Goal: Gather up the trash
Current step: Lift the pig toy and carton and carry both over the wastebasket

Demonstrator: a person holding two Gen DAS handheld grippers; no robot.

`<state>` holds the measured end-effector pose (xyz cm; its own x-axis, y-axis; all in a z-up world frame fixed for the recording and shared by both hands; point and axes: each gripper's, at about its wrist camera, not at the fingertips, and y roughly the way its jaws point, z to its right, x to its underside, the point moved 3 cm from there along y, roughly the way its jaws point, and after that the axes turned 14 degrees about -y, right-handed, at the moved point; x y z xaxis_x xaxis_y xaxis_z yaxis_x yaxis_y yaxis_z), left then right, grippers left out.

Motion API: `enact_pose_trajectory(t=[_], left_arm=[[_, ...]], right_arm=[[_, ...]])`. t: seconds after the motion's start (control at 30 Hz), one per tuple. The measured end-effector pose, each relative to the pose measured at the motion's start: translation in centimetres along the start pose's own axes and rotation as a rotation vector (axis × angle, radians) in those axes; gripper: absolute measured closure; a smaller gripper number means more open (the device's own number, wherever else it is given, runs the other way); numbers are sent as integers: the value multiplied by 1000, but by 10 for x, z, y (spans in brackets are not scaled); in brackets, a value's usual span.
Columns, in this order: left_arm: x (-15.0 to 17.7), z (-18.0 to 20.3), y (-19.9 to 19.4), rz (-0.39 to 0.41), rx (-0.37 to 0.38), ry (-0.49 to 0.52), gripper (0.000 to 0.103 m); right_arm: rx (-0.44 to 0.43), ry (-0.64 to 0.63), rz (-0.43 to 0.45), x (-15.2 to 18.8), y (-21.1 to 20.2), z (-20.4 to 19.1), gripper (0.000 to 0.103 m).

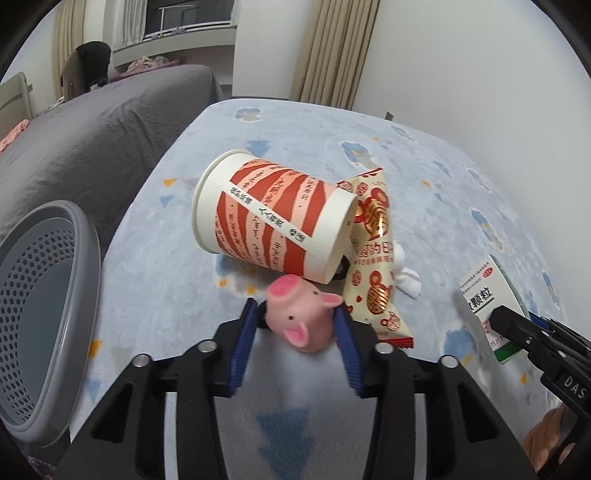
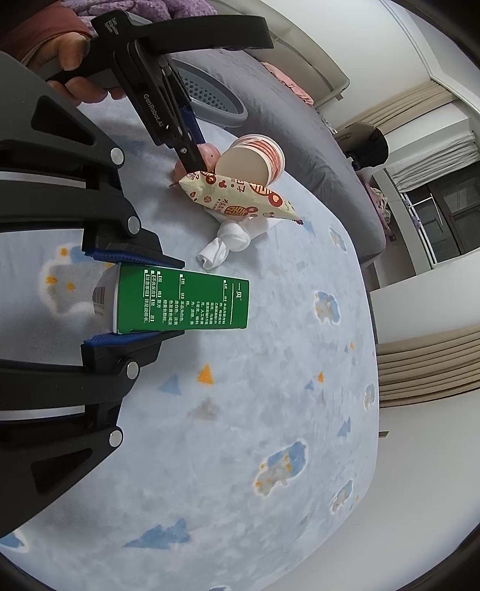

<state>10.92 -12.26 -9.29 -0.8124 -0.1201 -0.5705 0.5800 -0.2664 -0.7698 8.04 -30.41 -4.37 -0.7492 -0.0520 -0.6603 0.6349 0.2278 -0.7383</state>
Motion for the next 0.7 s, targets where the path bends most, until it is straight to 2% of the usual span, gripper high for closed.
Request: enact_pose_trajectory(t=[0.37,0.53,0.7], left_arm=[[-1,-8,-22,36,10,14,68],[1,-13,-25,24,14,16,73],[4,-18,-27,14,12,17,73]], right_arm=[[10,-15,6,0,-6,-8,74],[10,-21,-4,3,-7,-15,74],[7,-27,-7,6,-8,-22,74]])
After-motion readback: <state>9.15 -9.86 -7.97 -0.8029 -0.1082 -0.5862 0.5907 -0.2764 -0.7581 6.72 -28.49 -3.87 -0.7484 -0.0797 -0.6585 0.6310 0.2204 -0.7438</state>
